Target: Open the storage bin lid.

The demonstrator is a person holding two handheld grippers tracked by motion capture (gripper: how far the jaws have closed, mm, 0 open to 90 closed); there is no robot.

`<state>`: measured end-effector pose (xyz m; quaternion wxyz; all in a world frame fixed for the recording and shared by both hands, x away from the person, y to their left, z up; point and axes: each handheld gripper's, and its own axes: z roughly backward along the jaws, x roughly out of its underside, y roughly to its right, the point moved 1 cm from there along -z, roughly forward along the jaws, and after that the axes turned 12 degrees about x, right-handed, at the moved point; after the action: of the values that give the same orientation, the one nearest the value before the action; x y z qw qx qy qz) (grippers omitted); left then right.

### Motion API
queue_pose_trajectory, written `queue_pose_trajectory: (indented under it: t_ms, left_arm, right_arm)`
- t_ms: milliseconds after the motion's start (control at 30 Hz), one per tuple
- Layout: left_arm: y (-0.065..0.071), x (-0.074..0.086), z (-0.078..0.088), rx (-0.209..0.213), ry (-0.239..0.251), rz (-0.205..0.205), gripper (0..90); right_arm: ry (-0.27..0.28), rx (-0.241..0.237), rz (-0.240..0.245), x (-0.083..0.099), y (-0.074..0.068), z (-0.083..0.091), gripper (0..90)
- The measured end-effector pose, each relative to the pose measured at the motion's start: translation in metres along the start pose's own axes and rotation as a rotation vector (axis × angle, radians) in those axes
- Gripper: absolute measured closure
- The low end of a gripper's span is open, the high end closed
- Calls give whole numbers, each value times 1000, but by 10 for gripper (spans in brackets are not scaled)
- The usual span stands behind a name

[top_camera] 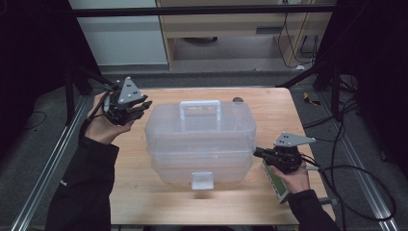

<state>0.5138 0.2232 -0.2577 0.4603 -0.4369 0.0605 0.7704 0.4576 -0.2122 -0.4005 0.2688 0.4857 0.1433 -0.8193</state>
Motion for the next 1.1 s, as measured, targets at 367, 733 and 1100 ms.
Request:
queue_pose_trajectory:
  t_ms: [367, 733, 1100]
  left_arm:
    - [-1, 49, 11, -98, 115, 187, 892]
    - [23, 108, 5, -103, 139, 327, 896]
    - [52, 148, -18, -28, 97, 382, 896]
  right_arm:
    - [-1, 2, 3, 0, 0, 0, 900]
    - [-2, 5, 2, 0, -1, 0, 900]
    - [-4, 8, 4, 0, -1, 0, 900]
